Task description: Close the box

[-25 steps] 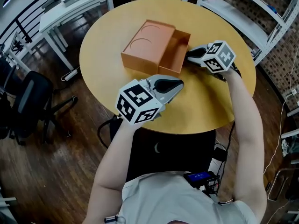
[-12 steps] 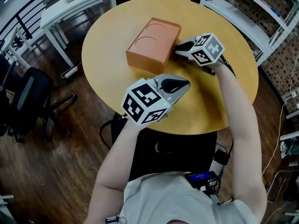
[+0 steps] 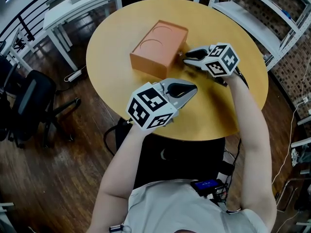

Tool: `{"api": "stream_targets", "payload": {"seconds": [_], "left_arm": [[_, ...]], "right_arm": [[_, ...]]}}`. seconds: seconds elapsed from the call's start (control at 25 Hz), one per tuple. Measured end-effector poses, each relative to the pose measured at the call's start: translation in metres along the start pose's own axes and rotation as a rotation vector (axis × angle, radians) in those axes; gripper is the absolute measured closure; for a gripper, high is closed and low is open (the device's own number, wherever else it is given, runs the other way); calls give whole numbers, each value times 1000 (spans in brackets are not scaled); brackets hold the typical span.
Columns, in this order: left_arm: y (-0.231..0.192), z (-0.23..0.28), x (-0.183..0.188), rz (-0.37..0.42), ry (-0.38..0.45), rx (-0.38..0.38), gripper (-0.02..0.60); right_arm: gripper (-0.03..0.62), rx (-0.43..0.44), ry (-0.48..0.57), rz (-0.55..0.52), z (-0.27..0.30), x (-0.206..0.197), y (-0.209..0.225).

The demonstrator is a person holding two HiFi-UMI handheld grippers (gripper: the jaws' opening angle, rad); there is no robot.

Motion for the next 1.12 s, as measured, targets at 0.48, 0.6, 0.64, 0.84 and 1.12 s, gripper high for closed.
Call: {"api": "stream_targets", "payload": {"seconds": [0.48, 0.6, 0.64, 0.84, 1.12], "left_arm": [[2, -3, -1, 2, 9, -1, 581], [2, -2, 1, 0, 9, -2, 581], [2, -1, 2, 0, 9, -2, 581], [1, 0, 5, -2, 9, -1, 581], [2, 1, 5, -1, 10, -1, 581]], "right_arm": [[591, -47, 485, 210, -97, -28, -88], [592, -25, 547, 194, -104, -25, -102], [592, -17, 558, 196, -106, -24, -104], [592, 10, 563, 199, -109, -25, -106], [593, 0, 560, 203, -110, -26, -106]]}}
Point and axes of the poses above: the fingertips, and each gripper's own axes: z forward along the fingers, y to its right, x out of its top, the point moved 6 cm from there along -z, backward along the fingers, and after that the axes turned 5 degrees about -z, right-handed, at the moved point
